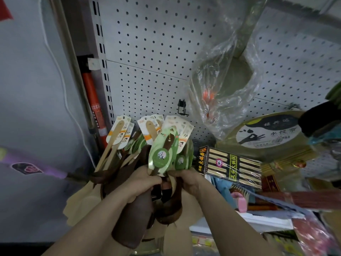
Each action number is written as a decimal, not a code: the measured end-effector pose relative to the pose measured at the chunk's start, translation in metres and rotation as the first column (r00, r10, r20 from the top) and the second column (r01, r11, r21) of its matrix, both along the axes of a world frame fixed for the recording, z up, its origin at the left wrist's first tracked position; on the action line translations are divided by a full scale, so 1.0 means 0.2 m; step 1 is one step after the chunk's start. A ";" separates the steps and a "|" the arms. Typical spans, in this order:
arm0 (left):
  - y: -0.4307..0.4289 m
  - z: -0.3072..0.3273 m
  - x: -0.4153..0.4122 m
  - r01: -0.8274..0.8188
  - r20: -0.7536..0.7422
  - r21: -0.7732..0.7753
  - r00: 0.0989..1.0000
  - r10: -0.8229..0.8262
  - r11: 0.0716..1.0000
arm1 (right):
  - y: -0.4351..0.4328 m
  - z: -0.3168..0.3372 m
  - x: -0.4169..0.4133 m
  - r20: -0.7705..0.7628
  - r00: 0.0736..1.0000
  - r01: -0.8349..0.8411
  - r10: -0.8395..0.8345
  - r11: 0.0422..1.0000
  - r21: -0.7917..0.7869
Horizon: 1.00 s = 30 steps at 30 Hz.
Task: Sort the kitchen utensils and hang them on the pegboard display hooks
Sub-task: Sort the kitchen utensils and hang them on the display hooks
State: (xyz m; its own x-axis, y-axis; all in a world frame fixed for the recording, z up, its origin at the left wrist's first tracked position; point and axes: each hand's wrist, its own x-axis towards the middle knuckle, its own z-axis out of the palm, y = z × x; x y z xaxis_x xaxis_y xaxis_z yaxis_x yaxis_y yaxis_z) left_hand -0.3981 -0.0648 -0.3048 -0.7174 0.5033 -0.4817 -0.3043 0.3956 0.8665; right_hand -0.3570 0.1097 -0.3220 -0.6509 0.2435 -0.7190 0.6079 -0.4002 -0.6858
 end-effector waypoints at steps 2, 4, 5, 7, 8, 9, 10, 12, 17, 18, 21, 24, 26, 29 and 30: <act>-0.04 -0.01 -0.02 -0.095 -0.040 -0.032 0.995 0.094 0.995 | -0.01 0.01 -0.01 0.026 1.000 0.012 -0.013 1.000 0.011; -0.09 0.00 -0.03 -0.111 -0.133 -0.164 0.987 0.090 0.980 | -0.02 0.01 -0.01 0.042 0.999 0.009 -0.010 1.000 0.025; -0.11 0.00 -0.03 -0.090 -0.197 -0.267 0.980 0.037 0.960 | -0.03 0.02 -0.01 0.046 0.999 0.002 -0.003 0.999 0.032; -0.14 -0.01 -0.01 -0.020 -0.282 -0.461 0.951 -0.124 0.887 | -0.04 0.05 -0.01 0.054 0.999 -0.006 0.003 0.999 0.047; -0.15 -0.01 0.01 0.005 -0.288 -0.526 0.940 -0.183 0.850 | -0.04 0.05 0.00 0.054 0.999 -0.010 0.007 0.998 0.055; -0.15 -0.01 0.03 0.027 -0.272 -0.573 0.937 -0.221 0.819 | -0.04 0.06 0.00 0.053 0.999 -0.012 0.009 0.998 0.058; -0.15 -0.02 0.05 0.036 -0.262 -0.598 0.935 -0.238 0.800 | -0.05 0.06 0.01 0.053 0.999 -0.010 0.007 0.998 0.058; -0.15 -0.04 0.05 0.025 -0.256 -0.625 0.938 -0.235 0.780 | -0.06 0.06 0.01 0.052 0.999 0.010 -0.014 0.998 0.068; -0.15 -0.04 0.03 0.013 -0.233 -0.666 0.946 -0.225 0.746 | -0.07 0.08 0.05 0.021 0.999 0.026 -0.026 0.999 0.029; -0.15 -0.05 0.03 0.022 -0.217 -0.673 0.950 -0.226 0.739 | -0.08 0.09 0.06 0.016 1.000 0.019 -0.020 1.000 0.020; -0.17 -0.04 0.03 0.051 -0.206 -0.664 0.947 -0.248 0.746 | -0.08 0.10 0.10 -0.021 1.000 -0.016 0.017 0.999 0.044; -0.18 -0.01 0.03 0.082 -0.234 -0.632 0.928 -0.291 0.770 | -0.06 0.12 0.14 -0.014 0.998 -0.067 0.069 0.993 0.101; -0.18 0.04 0.04 0.088 -0.252 -0.616 0.919 -0.302 0.783 | -0.05 0.15 0.15 0.001 0.996 -0.087 0.088 0.985 0.149; -0.16 0.11 0.04 0.077 -0.280 -0.585 0.915 -0.290 0.807 | -0.04 0.21 0.15 -0.017 0.998 -0.058 0.062 0.986 0.158; -0.16 0.13 0.04 0.074 -0.270 -0.561 0.925 -0.268 0.824 | -0.05 0.23 0.15 -0.042 0.997 -0.057 0.063 0.989 0.138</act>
